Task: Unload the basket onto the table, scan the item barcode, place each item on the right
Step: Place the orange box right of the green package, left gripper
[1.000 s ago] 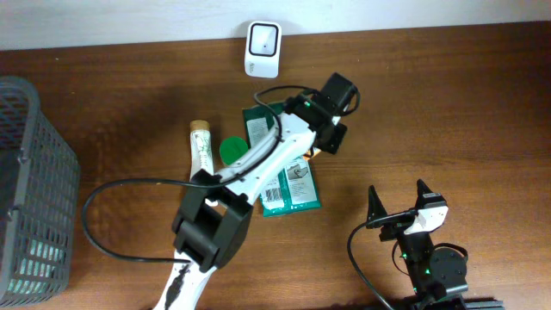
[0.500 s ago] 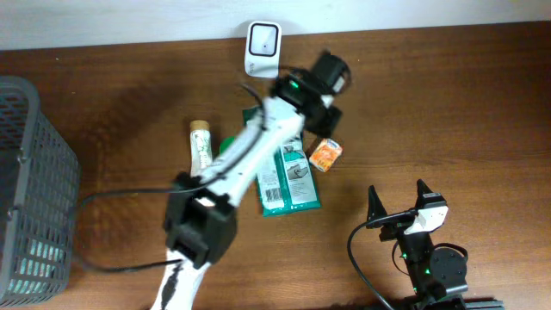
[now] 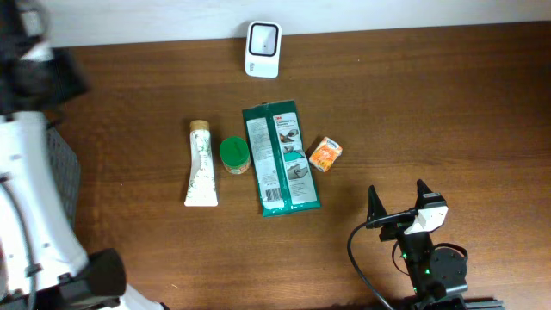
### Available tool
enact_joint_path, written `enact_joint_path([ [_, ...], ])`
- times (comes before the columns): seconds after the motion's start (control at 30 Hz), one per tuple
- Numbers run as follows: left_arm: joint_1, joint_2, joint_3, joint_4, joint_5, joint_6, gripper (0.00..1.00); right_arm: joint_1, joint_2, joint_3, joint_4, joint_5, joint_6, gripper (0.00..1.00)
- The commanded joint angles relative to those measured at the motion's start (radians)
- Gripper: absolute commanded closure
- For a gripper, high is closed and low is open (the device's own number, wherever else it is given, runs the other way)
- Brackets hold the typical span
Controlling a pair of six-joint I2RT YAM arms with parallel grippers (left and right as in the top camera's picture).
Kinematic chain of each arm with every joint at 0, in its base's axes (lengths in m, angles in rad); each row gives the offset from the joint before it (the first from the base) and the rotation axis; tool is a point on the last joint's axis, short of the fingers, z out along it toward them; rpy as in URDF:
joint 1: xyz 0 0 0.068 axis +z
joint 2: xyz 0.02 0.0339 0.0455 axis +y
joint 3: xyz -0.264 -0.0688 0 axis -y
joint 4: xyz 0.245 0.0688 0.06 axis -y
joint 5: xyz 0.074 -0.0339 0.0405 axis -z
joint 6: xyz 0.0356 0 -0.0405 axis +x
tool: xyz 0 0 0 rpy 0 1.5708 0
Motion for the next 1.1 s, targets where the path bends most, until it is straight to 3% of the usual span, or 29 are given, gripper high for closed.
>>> enact_joint_path([
  [0.0, 0.225, -0.001, 0.001, 0.016, -0.005, -0.114, 0.40, 0.004, -0.006, -0.005, -0.007, 0.002, -0.003, 0.01],
  [0.17, 0.402, 0.032, -0.045, -0.036, -0.006, -0.113, 0.37, 0.004, -0.006, -0.005, -0.007, 0.002, -0.003, 0.02],
  [0.4, 0.529, 0.032, -0.478, 0.043, -0.030, -0.113, 0.37, 0.004, -0.006, -0.005, -0.007, 0.002, -0.003, 0.02],
  [0.73, 0.539, 0.032, -0.943, 0.353, -0.040, -0.082, 0.39, 0.004, -0.006, -0.005, -0.007, 0.002, -0.003, 0.01],
  [1.07, 0.539, 0.032, -1.058, 0.443, -0.145, -0.082, 0.37, 0.004, -0.006, -0.005, -0.007, 0.002, -0.003, 0.02],
])
